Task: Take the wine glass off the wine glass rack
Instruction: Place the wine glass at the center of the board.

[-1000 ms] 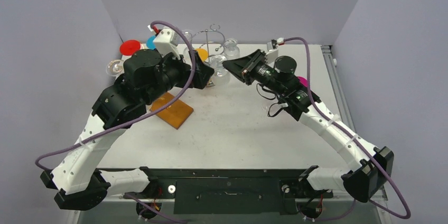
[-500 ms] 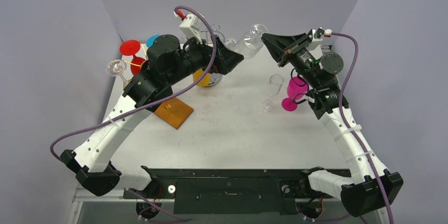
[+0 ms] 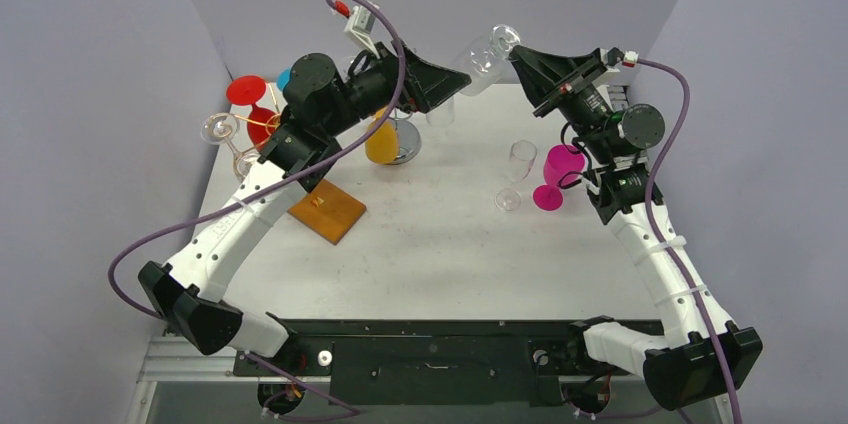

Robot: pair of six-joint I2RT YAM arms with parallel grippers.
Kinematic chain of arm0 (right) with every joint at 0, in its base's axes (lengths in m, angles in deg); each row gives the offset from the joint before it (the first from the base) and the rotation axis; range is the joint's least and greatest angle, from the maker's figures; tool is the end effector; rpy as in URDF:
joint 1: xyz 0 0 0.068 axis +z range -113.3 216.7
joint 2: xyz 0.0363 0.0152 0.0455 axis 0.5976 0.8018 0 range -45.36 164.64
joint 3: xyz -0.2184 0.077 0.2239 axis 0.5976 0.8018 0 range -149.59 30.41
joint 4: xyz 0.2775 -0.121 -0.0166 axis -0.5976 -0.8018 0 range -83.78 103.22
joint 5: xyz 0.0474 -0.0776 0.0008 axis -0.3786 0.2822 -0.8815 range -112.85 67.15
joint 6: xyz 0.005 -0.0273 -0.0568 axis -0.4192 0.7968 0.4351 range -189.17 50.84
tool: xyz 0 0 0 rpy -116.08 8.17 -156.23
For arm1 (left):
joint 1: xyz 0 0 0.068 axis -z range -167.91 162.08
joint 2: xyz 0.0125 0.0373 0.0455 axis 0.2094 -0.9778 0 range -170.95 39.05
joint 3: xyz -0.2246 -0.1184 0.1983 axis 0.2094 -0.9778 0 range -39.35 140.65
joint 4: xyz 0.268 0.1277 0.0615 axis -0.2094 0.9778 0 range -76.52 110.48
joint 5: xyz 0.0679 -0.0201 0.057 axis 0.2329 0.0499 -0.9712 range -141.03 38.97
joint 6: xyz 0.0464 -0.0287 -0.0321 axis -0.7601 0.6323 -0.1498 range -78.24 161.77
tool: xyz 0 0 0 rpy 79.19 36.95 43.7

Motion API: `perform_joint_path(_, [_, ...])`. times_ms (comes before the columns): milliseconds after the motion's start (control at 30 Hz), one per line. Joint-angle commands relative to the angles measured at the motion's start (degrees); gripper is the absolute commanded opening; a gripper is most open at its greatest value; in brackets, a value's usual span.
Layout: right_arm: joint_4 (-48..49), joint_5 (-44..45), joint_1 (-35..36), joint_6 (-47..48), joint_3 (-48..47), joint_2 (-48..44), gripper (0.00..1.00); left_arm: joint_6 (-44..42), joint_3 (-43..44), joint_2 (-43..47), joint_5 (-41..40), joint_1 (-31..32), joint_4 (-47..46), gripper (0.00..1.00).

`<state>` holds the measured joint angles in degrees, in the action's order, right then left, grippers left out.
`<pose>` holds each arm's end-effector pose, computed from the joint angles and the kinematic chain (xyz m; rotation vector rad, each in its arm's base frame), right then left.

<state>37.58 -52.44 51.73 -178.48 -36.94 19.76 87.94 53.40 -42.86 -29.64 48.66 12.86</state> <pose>0.2624 0.0953 0.5223 0.6071 1.3638 2.1343 0.2828 -0.2319 0.5621 0.2208 1.5326 -1.4334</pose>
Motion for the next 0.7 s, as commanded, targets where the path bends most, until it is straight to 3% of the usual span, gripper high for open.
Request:
perform_joint_path(0, [9.90, 0.49, -0.26, -4.50, -0.87, -2.55, 0.00, 3.67, 0.03, -0.65, 3.53, -0.75, -8.86, 0.93])
perform_joint_path(667, [9.37, 1.33, -0.95, -4.90, 0.45, -3.84, 0.00, 9.13, -3.27, -1.60, 6.09, -3.21, -14.61, 0.86])
